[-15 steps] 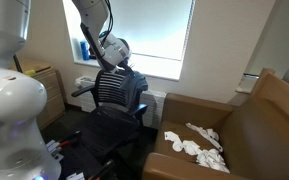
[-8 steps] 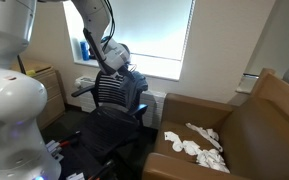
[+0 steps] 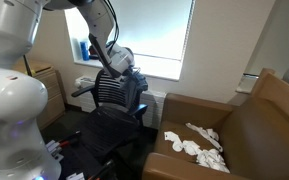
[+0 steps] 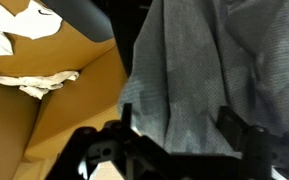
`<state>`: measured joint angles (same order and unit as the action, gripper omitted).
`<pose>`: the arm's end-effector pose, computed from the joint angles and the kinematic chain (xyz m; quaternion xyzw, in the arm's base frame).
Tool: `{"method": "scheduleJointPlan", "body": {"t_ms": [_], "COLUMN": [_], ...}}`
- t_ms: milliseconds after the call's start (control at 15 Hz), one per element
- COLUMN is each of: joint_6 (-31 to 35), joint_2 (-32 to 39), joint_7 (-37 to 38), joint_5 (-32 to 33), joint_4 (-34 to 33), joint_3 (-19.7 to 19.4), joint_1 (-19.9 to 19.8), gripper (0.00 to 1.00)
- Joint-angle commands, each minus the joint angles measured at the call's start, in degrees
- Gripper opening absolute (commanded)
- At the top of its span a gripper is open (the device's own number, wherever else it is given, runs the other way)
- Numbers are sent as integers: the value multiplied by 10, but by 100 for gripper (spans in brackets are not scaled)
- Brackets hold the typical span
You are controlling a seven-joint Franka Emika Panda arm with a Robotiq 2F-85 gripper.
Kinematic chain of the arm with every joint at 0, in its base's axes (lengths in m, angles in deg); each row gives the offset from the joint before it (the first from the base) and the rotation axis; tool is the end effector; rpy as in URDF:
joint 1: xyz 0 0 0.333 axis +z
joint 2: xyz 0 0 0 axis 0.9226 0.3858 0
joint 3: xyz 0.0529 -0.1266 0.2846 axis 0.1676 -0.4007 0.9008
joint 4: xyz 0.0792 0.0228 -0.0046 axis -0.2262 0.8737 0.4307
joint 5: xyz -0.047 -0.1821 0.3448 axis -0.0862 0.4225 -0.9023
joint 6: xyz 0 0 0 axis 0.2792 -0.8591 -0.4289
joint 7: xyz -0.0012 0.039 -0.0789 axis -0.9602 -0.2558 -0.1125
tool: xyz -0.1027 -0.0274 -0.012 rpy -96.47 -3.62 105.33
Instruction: Remove the grey shirt from the backrest of the black chair then place it on the right side of the sofa
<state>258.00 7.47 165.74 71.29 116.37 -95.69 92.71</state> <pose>0.5901 0.2059 0.2056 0.9429 -0.1265 0.3082 0.0028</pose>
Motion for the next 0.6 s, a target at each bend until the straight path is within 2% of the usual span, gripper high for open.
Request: {"method": "scheduleJointPlan", "body": {"t_ms": [0,400,533], "joint_6": [-2,-4,-11], "joint_2": [35,41,33], "joint_7": [23,17,-8], "joint_5": [13,-15,-47], "joint_4": [-32,-37,-24], "joint_3": [-16,-1,23], "joint_1": [10,2,-13], "gripper": [59,17,3]}}
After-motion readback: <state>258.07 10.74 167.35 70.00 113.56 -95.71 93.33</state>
